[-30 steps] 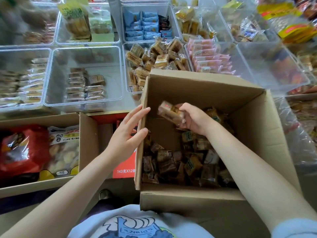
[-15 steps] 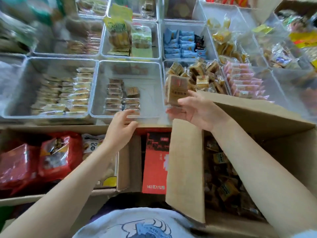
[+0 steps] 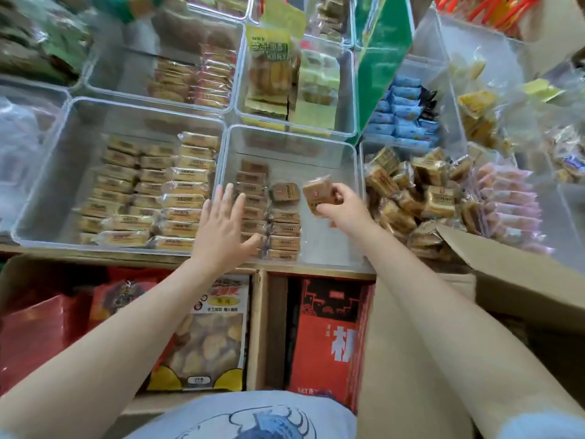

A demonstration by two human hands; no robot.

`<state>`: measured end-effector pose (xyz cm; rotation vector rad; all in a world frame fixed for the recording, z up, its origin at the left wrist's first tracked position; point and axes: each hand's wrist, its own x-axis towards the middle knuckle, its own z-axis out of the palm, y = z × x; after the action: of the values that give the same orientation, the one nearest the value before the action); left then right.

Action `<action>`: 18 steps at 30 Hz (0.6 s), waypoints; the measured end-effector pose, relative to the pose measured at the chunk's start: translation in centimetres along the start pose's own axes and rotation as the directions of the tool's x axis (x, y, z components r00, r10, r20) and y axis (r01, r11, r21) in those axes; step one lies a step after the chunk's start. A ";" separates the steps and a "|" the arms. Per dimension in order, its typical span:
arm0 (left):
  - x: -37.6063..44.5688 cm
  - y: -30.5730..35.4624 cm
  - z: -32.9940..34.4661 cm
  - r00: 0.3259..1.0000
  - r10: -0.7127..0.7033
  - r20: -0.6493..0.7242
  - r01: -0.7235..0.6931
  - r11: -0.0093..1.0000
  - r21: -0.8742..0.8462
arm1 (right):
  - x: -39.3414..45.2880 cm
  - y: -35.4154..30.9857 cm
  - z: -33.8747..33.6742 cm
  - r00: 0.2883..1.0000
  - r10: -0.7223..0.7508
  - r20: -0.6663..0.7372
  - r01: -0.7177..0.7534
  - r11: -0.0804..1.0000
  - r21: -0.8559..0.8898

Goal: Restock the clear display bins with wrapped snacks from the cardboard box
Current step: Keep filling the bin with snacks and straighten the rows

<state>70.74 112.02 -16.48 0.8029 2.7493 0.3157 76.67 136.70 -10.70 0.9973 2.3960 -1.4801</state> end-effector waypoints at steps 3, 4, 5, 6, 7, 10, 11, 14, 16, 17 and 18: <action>0.5 -0.3 0.6 0.999 -0.002 -0.036 0.004 0.998 0.061 | 4.6 0.4 1.7 0.994 -0.111 -0.025 0.094 0.923 -0.374; 0.5 -0.4 0.8 0.999 -0.002 -0.044 0.005 0.998 0.060 | 5.8 0.6 2.5 0.994 -0.114 -0.002 0.101 0.893 -0.439; 0.4 -0.3 0.8 0.999 -0.002 -0.046 0.005 0.998 0.062 | 7.0 0.9 3.2 0.994 -0.105 0.033 0.108 0.869 -0.483; 0.4 -0.3 0.8 0.999 -0.002 -0.046 0.005 0.998 0.067 | 8.0 1.2 4.0 0.993 -0.080 0.084 0.112 0.849 -0.517; 0.5 -0.3 0.9 0.999 -0.002 -0.045 0.005 0.997 0.074 | 8.7 1.4 4.6 0.988 -0.047 0.149 0.122 0.827 -0.549; 0.7 -0.4 0.9 0.999 0.002 -0.045 0.002 0.997 0.081 | 10.1 1.6 5.8 0.958 0.023 0.284 0.139 0.833 -0.536; 0.7 -0.3 1.0 0.999 0.003 -0.048 0.001 0.997 0.079 | 10.5 1.7 6.0 0.963 0.010 0.270 0.127 0.865 -0.485; 0.7 -0.4 1.1 0.998 0.008 -0.058 -0.004 0.998 0.068 | 11.2 2.1 6.1 0.979 -0.014 0.203 0.093 0.918 -0.386; 0.7 -0.4 1.2 0.998 0.010 -0.057 -0.005 0.997 0.077 | 11.7 2.4 5.9 0.972 -0.004 0.237 0.098 0.918 -0.385; 0.7 -0.4 1.2 0.998 0.010 -0.056 -0.005 0.997 0.080 | 12.0 2.4 5.8 0.967 0.000 0.255 0.103 0.913 -0.394; 0.8 -0.5 1.2 0.998 0.010 -0.056 -0.005 0.997 0.083 | 12.2 2.4 5.7 0.963 0.006 0.271 0.109 0.907 -0.407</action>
<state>70.28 112.22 -17.91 0.8374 2.8290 0.2299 67.60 138.14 -20.84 0.5962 2.4021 -0.9663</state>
